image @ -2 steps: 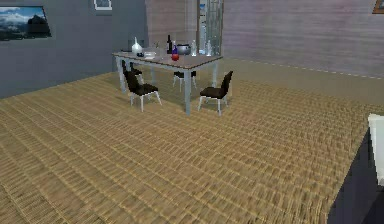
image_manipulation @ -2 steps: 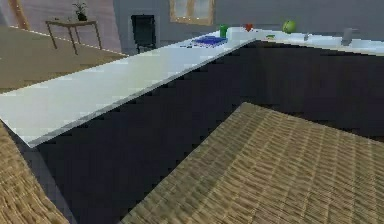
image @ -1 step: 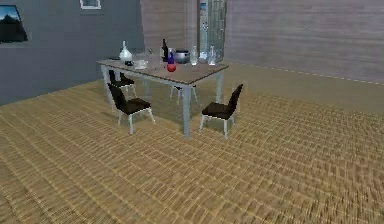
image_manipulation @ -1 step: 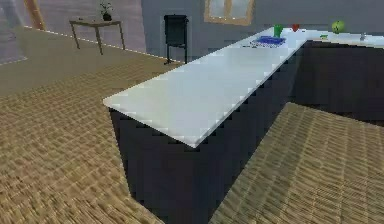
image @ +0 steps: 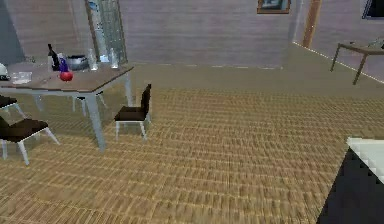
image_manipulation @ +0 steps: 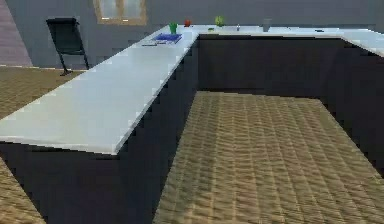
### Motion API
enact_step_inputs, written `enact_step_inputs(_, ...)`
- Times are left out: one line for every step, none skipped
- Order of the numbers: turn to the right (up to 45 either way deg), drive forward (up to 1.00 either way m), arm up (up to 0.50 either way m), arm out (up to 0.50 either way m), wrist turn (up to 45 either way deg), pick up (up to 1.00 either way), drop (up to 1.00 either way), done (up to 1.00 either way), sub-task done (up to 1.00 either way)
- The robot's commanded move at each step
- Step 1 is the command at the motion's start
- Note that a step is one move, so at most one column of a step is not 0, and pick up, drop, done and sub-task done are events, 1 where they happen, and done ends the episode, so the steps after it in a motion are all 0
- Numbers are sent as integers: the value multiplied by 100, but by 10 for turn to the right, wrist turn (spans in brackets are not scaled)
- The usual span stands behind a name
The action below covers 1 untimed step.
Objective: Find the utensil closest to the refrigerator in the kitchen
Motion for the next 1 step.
enact_step_inputs(0,100,0,0,0,0,0,0,0)
